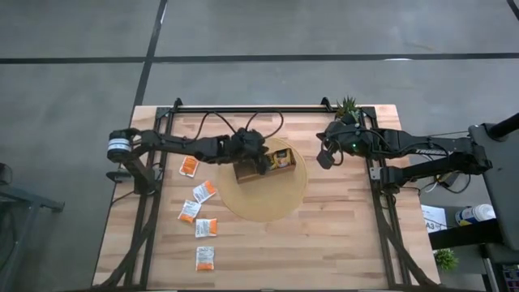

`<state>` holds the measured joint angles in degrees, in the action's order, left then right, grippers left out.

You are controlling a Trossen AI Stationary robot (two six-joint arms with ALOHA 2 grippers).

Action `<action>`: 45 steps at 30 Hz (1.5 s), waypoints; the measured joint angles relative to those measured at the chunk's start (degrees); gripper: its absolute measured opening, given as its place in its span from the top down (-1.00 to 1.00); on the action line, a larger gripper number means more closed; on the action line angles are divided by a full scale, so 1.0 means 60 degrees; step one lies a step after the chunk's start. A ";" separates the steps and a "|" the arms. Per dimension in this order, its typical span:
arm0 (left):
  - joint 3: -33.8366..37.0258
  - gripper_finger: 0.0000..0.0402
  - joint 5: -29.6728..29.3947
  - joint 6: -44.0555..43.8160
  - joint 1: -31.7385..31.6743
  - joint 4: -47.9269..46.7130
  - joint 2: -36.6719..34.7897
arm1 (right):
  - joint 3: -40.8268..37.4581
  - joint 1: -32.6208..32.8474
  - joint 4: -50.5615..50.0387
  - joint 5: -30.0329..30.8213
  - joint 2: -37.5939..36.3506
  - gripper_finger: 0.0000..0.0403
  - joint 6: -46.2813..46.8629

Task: Pick & Place Tea
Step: Adjust the yellow tea bags in the wooden organizer, then put the white tea bag into the left section of the wooden organizer

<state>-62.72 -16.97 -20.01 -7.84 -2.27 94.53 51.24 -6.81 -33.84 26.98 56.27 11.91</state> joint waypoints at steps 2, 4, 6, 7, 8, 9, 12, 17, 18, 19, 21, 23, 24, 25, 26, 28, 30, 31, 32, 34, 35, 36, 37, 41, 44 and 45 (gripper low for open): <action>0.0012 1.00 0.0215 -0.0013 0.0190 -0.0005 0.0014 | 0.0000 0.0000 0.0026 0.0000 0.0000 0.96 0.0016; 0.0021 1.00 0.0334 -0.0026 0.0394 0.0088 0.0017 | 0.0000 0.0000 0.0036 0.0000 0.0007 0.96 0.0017; 0.0078 1.00 0.0341 -0.0026 0.0540 0.0108 0.0013 | 0.0000 0.0000 0.0036 0.0002 0.0007 0.96 0.0019; 0.0127 1.00 0.0354 -0.0028 0.0587 0.0082 0.0013 | 0.0000 0.0000 0.0040 0.0002 0.0007 0.96 0.0022; 0.0180 1.00 0.0358 -0.0041 0.0614 0.0041 0.0017 | 0.0000 0.0000 0.0041 0.0004 0.0007 0.96 0.0037; 0.0220 1.00 0.0361 -0.0106 0.0621 -0.0008 0.0017 | 0.0000 0.0000 0.0043 0.0004 0.0007 0.96 0.0064; 0.0382 1.00 0.0349 -0.0275 0.0628 0.0023 0.0017 | 0.0000 0.0000 0.0047 0.0004 0.0007 0.96 0.0129; 0.0665 1.00 0.0434 -0.0425 0.0654 0.0008 0.0017 | 0.0000 0.0000 0.0047 0.0004 0.0007 0.96 0.0165; 0.0695 1.00 0.0437 -0.0437 0.0657 -0.0036 0.0017 | 0.0000 0.0000 0.0047 0.0005 0.0007 0.96 0.0180; 0.0744 1.00 0.0439 -0.0437 0.0657 -0.0044 0.0017 | 0.0000 0.0000 0.0047 0.0007 0.0007 0.96 0.0199; 0.0819 1.00 0.0480 -0.0444 0.0664 -0.0088 0.0020 | 0.0000 0.0000 0.0047 0.0007 0.0007 0.96 0.0199; 0.0823 1.00 0.0502 -0.0445 0.0664 -0.0164 0.0021 | 0.0000 0.0000 0.0047 0.0004 0.0007 0.96 0.0199; 0.0823 1.00 0.0502 -0.0445 0.0664 -0.0171 0.0021 | 0.0000 0.0000 0.0047 0.0007 0.0007 0.96 0.0202; 0.0823 1.00 0.0502 -0.0445 0.0664 -0.0192 0.0021 | 0.0000 0.0000 0.0047 0.0007 0.0007 0.96 0.0200; 0.0823 1.00 0.0502 -0.0445 0.0664 -0.0211 0.0021 | 0.0000 0.0000 0.0047 0.0007 0.0007 0.96 0.0202; 0.0823 1.00 0.0502 -0.0445 0.0664 -0.0219 0.0021 | 0.0004 0.0000 0.0047 0.0007 0.0007 0.96 0.0202; 0.0815 1.00 0.0502 -0.0448 0.0664 -0.0214 0.0015 | 0.0004 0.0000 0.0047 0.0007 0.0007 0.96 0.0202; 0.0792 1.00 0.0502 -0.0448 0.0664 -0.0232 -0.0006 | 0.0004 0.0000 0.0047 0.0007 0.0007 0.96 0.0199; 0.0755 1.00 0.0502 -0.0448 0.0664 -0.0231 -0.0022 | 0.0004 0.0000 0.0047 0.0009 0.0007 0.96 0.0199; 0.0686 1.00 0.0502 -0.0448 0.0664 -0.0202 -0.0091 | 0.0004 0.0000 0.0047 0.0008 0.0007 0.96 0.0201; 0.0661 1.00 0.0502 -0.0442 0.0664 -0.0196 -0.0113 | 0.0004 0.0000 0.0047 0.0007 0.0007 0.96 0.0201; 0.0646 1.00 0.0502 -0.0438 0.0664 -0.0189 -0.0118 | 0.0004 0.0000 0.0048 0.0008 0.0007 0.96 0.0200; 0.0645 1.00 0.0502 -0.0437 0.0664 -0.0199 -0.0118 | 0.0007 0.0000 0.0051 0.0011 0.0007 0.96 0.0202; 0.0644 1.00 0.0502 -0.0457 0.0664 -0.0225 -0.0131 | 0.0007 0.0000 0.0054 0.0011 0.0007 0.96 0.0199; 0.0644 1.00 0.0496 -0.0523 0.0685 -0.0422 -0.0280 | 0.0007 0.0004 0.0054 0.0010 0.0007 0.96 0.0199; 0.0642 1.00 0.0484 -0.0538 0.0709 -0.0559 -0.0365 | 0.0007 0.0011 0.0052 0.0008 0.0007 0.96 0.0199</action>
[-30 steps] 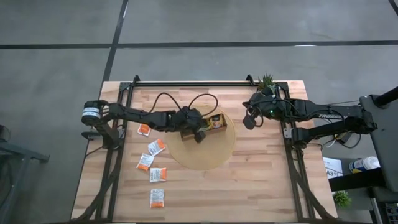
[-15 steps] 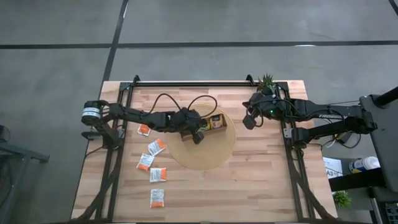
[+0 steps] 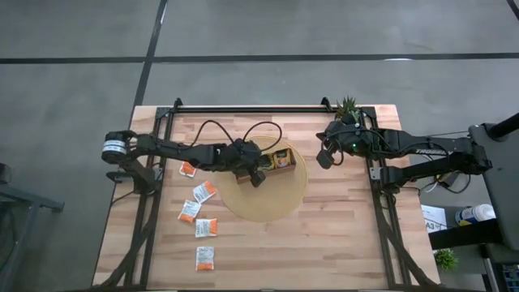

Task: Pick & Place Tea
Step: Put the white tea bag into the left section of the wooden organizer

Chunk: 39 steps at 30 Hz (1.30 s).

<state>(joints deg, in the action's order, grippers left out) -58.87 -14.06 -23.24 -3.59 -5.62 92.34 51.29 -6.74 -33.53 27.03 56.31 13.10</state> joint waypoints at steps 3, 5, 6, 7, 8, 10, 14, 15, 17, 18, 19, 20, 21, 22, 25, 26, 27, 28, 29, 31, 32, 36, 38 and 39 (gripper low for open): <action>0.0002 1.00 -0.0125 -0.0151 0.0108 -0.0775 -0.0276 | 0.0000 0.0000 0.0016 -0.0006 0.0002 0.96 0.0000; 0.0015 1.00 -0.0301 -0.0148 0.0240 -0.1378 -0.0401 | 0.0000 -0.0001 0.0075 -0.0008 0.0004 0.96 0.0000; 0.0023 1.00 -0.0410 -0.0150 0.0322 -0.1629 -0.0476 | 0.0000 -0.0003 0.0131 -0.0005 0.0004 0.96 0.0000; 0.0037 1.00 -0.0498 -0.0154 0.0397 -0.1853 -0.0577 | 0.0000 0.0000 0.0201 -0.0012 0.0004 0.96 0.0000; 0.0076 1.00 -0.0572 -0.0164 0.0471 -0.1962 -0.0698 | 0.0000 -0.0004 0.0270 -0.0008 0.0004 0.96 -0.0003; 0.0221 1.00 -0.0680 -0.0311 0.0605 -0.2076 -0.0949 | 0.0004 -0.0001 0.0389 -0.0010 0.0004 0.96 -0.0033; 0.0722 1.00 -0.0895 -0.0846 0.0792 -0.2381 -0.1590 | 0.0004 -0.0004 0.0464 -0.0012 0.0004 0.96 -0.0033; 0.0882 1.00 -0.1037 -0.1030 0.0825 -0.2494 -0.1818 | 0.0004 -0.0004 0.0461 -0.0012 0.0004 0.96 -0.0032; 0.1186 1.00 -0.1328 -0.1424 0.0874 -0.2889 -0.2307 | 0.0004 -0.0004 0.0458 -0.0014 0.0004 0.96 -0.0033; 0.1336 1.00 -0.1457 -0.1569 0.0894 -0.3118 -0.2577 | 0.0004 -0.0004 0.0464 -0.0013 0.0004 0.96 -0.0033; 0.1490 1.00 -0.1532 -0.1639 0.0915 -0.3379 -0.2839 | 0.0004 -0.0004 0.0462 -0.0014 0.0004 0.96 -0.0033; 0.1636 1.00 -0.1574 -0.1657 0.0924 -0.3657 -0.3107 | 0.0004 -0.0004 0.0454 -0.0015 0.0004 0.96 -0.0033; 0.1765 1.00 -0.1598 -0.1677 0.0924 -0.3986 -0.3383 | 0.0004 -0.0004 0.0454 -0.0015 0.0004 0.96 -0.0033; 0.1871 1.00 -0.1600 -0.1708 0.0924 -0.4297 -0.3642 | 0.0004 -0.0004 0.0452 -0.0015 0.0004 0.96 -0.0033; 0.2127 1.00 -0.1606 -0.1787 0.0921 -0.5268 -0.4362 | 0.0004 -0.0004 0.0446 -0.0015 0.0004 0.96 -0.0033; 0.2198 1.00 -0.1606 -0.1821 0.0921 -0.5557 -0.4584 | 0.0004 -0.0004 0.0446 -0.0015 0.0004 0.96 -0.0033; 0.2255 1.00 -0.1603 -0.1856 0.0921 -0.5841 -0.4804 | 0.0004 -0.0004 0.0446 -0.0015 0.0004 0.96 -0.0030; 0.2306 1.00 -0.1605 -0.1873 0.0921 -0.6110 -0.5006 | 0.0004 -0.0004 0.0446 -0.0013 0.0004 0.96 -0.0012; 0.2346 1.00 -0.1604 -0.1882 0.0921 -0.6376 -0.5215 | 0.0002 -0.0004 0.0446 -0.0013 0.0004 0.96 0.0000; 0.2378 1.00 -0.1603 -0.1882 0.0921 -0.6884 -0.5540 | 0.0000 -0.0004 0.0446 -0.0012 0.0004 0.96 0.0000; 0.2378 1.00 -0.1606 -0.1842 0.0921 -0.7126 -0.5679 | 0.0000 -0.0005 0.0446 -0.0012 0.0004 0.96 0.0000; 0.2384 1.00 -0.1606 -0.1484 0.0921 -0.7969 -0.6010 | -0.0007 -0.0011 0.0454 -0.0012 0.0004 0.96 0.0000; 0.2460 1.00 -0.1605 -0.1236 0.0921 -0.8059 -0.6055 | -0.0007 -0.0011 0.0459 -0.0011 0.0004 0.96 0.0000; 0.2524 0.99 -0.1560 -0.1125 0.0921 -0.8070 -0.6067 | -0.0007 -0.0011 0.0461 -0.0012 0.0004 0.96 0.0000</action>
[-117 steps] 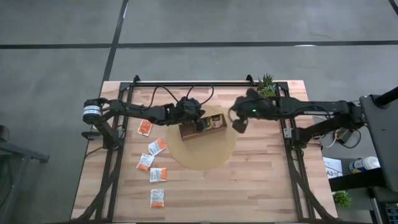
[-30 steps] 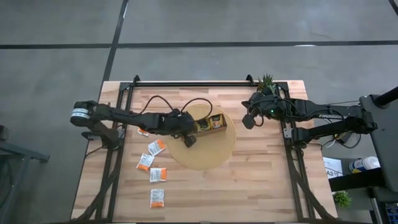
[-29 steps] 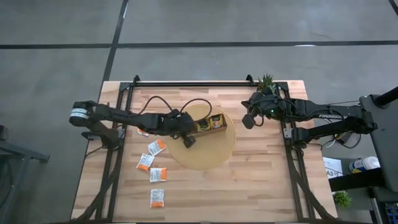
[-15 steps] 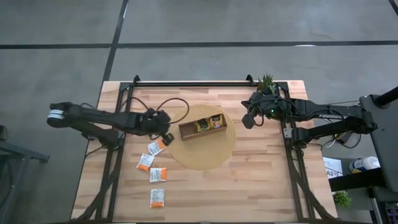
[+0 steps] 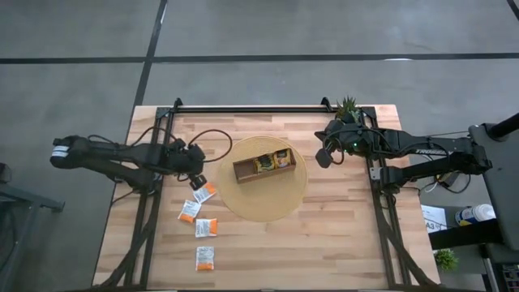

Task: Pick & Place Tea
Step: Put the white tea bag into the left section of the wooden organizer

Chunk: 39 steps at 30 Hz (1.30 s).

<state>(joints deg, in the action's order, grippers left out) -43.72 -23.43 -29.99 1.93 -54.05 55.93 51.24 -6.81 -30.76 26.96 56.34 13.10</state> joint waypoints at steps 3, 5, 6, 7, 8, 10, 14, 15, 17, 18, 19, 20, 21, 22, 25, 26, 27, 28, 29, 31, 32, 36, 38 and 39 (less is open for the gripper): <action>0.0223 0.90 0.0591 0.0152 -0.0007 0.0019 0.0002 | -0.0004 0.0000 0.0004 0.0000 0.0000 0.96 0.0000; 0.0445 0.78 0.1025 0.0091 -0.0007 0.0021 0.0002 | -0.0004 0.0000 0.0005 0.0004 0.0000 0.96 0.0000; 0.0561 0.71 0.1238 0.0056 -0.0007 0.0030 0.0002 | -0.0004 0.0000 0.0007 0.0004 0.0000 0.96 0.0001; 0.0680 0.63 0.1405 0.0053 -0.0007 0.0034 0.0002 | -0.0004 0.0000 0.0007 0.0004 0.0000 0.96 0.0013; 0.0804 0.55 0.1521 0.0053 -0.0007 0.0047 0.0002 | -0.0007 0.0000 0.0011 0.0004 0.0000 0.96 0.0045; 0.1050 0.39 0.1592 0.0053 -0.0004 0.0091 0.0008 | -0.0007 0.0000 0.0015 0.0005 0.0000 0.96 0.0106; 0.1437 0.11 0.2077 0.0323 -0.0007 0.0093 0.0039 | -0.0007 0.0000 0.0016 0.0007 0.0000 0.96 0.0295; 0.1436 0.06 0.2259 0.0414 -0.0007 0.0139 0.0086 | -0.0007 0.0000 0.0018 0.0009 0.0000 0.96 0.0349; 0.1368 -0.01 0.2727 0.0631 -0.0007 0.0170 0.0219 | -0.0007 0.0000 0.0018 0.0011 0.0000 0.96 0.0483; 0.1345 -0.03 0.2917 0.0722 -0.0007 0.0172 0.0307 | -0.0007 0.0000 0.0018 0.0008 0.0000 0.96 0.0506; 0.1329 -0.05 0.3040 0.0742 -0.0007 0.0166 0.0411 | -0.0007 0.0000 0.0018 0.0011 0.0000 0.96 0.0506; 0.1322 -0.05 0.3082 0.0746 -0.0002 0.0169 0.0519 | -0.0007 0.0000 0.0018 0.0008 0.0000 0.96 0.0506; 0.1322 -0.06 0.3079 0.0753 0.0000 0.0173 0.0636 | -0.0007 0.0000 0.0018 0.0011 0.0000 0.96 0.0506; 0.1331 -0.06 0.3079 0.0798 0.0000 0.0217 0.0749 | -0.0007 0.0000 0.0018 0.0011 0.0000 0.96 0.0504; 0.1355 -0.06 0.3082 0.1030 0.0000 0.0473 0.1162 | -0.0007 0.0000 0.0019 0.0011 0.0000 0.96 0.0497; 0.1324 -0.06 0.3069 0.0858 0.0000 0.0451 0.1319 | -0.0007 0.0000 0.0018 0.0008 0.0000 0.96 0.0503; 0.1290 -0.06 0.3055 0.0478 -0.0013 0.0428 0.1485 | -0.0007 0.0000 0.0022 0.0011 0.0000 0.96 0.0499; 0.1271 -0.06 0.3050 -0.0017 -0.0017 0.0445 0.1656 | -0.0007 0.0007 0.0022 0.0011 0.0000 0.96 0.0499; 0.1251 -0.06 0.3041 -0.0567 -0.0024 0.0439 0.1812 | -0.0007 0.0007 0.0022 0.0011 0.0000 0.96 0.0501; 0.1218 -0.06 0.3037 -0.1763 -0.0033 0.0429 0.2107 | -0.0007 0.0007 0.0029 0.0011 0.0029 0.96 0.0500; 0.1203 -0.06 0.3062 -0.2416 -0.0033 0.0434 0.2232 | -0.0007 0.0007 0.0040 0.0011 0.0057 0.96 0.0499; 0.0948 -0.06 0.3227 -0.4512 -0.0033 0.0394 0.2552 | -0.0011 0.0007 0.0044 0.0011 0.0136 0.96 0.0461; 0.0647 -0.06 0.3223 -0.5044 -0.0061 0.0070 0.2671 | -0.0011 0.0007 0.0040 0.0011 0.0179 0.96 0.0325; 0.0496 -0.06 0.3149 -0.5241 -0.0091 -0.0094 0.2719 | -0.0011 0.0007 0.0061 0.0011 0.0210 0.96 0.0240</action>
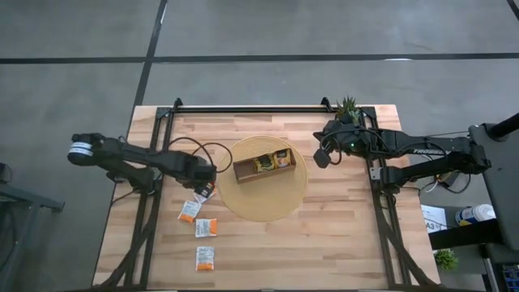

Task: Pick & Place Tea
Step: Put the white tea bag into the left section of the wooden organizer

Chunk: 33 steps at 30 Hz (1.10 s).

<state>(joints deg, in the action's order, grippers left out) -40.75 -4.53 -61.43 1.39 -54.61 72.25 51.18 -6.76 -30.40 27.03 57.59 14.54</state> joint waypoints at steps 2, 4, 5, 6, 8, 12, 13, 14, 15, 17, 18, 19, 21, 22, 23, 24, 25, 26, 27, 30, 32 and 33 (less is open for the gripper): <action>-0.0284 -0.06 -0.0314 -0.0287 -0.0101 -0.0431 0.0132 | 0.0000 -0.0002 0.0137 0.0010 0.0057 0.96 -0.0202; -0.0492 -0.06 -0.0721 -0.0506 -0.0232 -0.0790 0.0315 | -0.0005 -0.0007 0.0281 0.0007 0.0073 0.96 -0.0342; -0.0577 -0.06 -0.0884 -0.0544 -0.0319 -0.0914 0.0420 | -0.0011 -0.0007 0.0421 0.0010 0.0104 0.96 -0.0429; -0.0638 -0.06 -0.0987 -0.0568 -0.0413 -0.0978 0.0553 | -0.0011 -0.0007 0.0557 0.0017 0.0116 0.96 -0.0482; -0.0696 -0.05 -0.0999 -0.0568 -0.0599 -0.1026 0.0865 | -0.0015 -0.0012 0.0592 0.0014 0.0118 0.96 -0.0496; -0.0758 -0.04 -0.0981 -0.0341 -0.0759 -0.1065 0.1560 | -0.0015 -0.0033 0.0652 0.0010 0.0118 0.96 -0.0531; -0.0778 -0.04 -0.0972 -0.0256 -0.0789 -0.1032 0.1707 | -0.0015 -0.0033 0.0649 0.0010 0.0118 0.96 -0.0535; -0.0814 -0.04 -0.0976 -0.0215 -0.0817 -0.1062 0.1861 | -0.0015 -0.0033 0.0648 0.0010 0.0118 0.96 -0.0531; -0.0845 -0.04 -0.0979 -0.0209 -0.0842 -0.1072 0.1986 | -0.0015 -0.0033 0.0654 0.0010 0.0118 0.96 -0.0528; -0.0861 -0.04 -0.0989 -0.0200 -0.0865 -0.1052 0.2183 | -0.0015 -0.0029 0.0653 0.0007 0.0118 0.96 -0.0524; -0.0857 -0.04 -0.0983 -0.0200 -0.0871 -0.1058 0.2267 | -0.0015 -0.0029 0.0653 0.0007 0.0118 0.96 -0.0520; -0.0847 -0.04 -0.0981 -0.0200 -0.0887 -0.1052 0.2338 | -0.0015 -0.0032 0.0653 0.0007 0.0118 0.96 -0.0520; -0.0832 -0.04 -0.1013 -0.0197 -0.0914 -0.1063 0.2450 | -0.0015 -0.0029 0.0660 0.0007 0.0118 0.96 -0.0520; -0.0832 -0.04 -0.1103 -0.0196 -0.0935 -0.1055 0.2495 | -0.0015 -0.0029 0.0660 0.0007 0.0118 0.96 -0.0524; -0.0832 -0.04 -0.1190 -0.0192 -0.0954 -0.1042 0.2534 | -0.0015 -0.0029 0.0657 0.0003 0.0118 0.96 -0.0525; -0.0832 -0.04 -0.1293 -0.0192 -0.0990 -0.1048 0.2567 | -0.0015 -0.0029 0.0656 0.0003 0.0118 0.96 -0.0521; -0.0832 -0.04 -0.1406 -0.0190 -0.1038 -0.1052 0.2592 | -0.0015 -0.0029 0.0660 0.0003 0.0118 0.96 -0.0503; -0.0832 -0.04 -0.1483 -0.0188 -0.1090 -0.1044 0.2629 | -0.0015 -0.0029 0.0660 0.0003 0.0118 0.96 -0.0495; -0.0829 -0.04 -0.1554 -0.0189 -0.1146 -0.1039 0.2655 | -0.0015 -0.0029 0.0660 0.0003 0.0118 0.96 -0.0492; -0.0828 -0.04 -0.1618 -0.0161 -0.1338 -0.0938 0.2695 | -0.0015 -0.0029 0.0664 -0.0001 0.0118 0.96 -0.0491; -0.0824 -0.04 -0.1588 -0.0060 -0.1482 -0.0892 0.2685 | -0.0015 -0.0029 0.0664 -0.0007 0.0118 0.96 -0.0480; -0.0821 -0.04 -0.1543 -0.0043 -0.1553 -0.0896 0.2662 | -0.0015 -0.0029 0.0664 -0.0010 0.0118 0.96 -0.0441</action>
<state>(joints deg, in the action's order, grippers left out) -45.67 -13.79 -61.69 -7.93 -59.99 88.22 51.09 -6.94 -26.41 26.97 58.30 11.90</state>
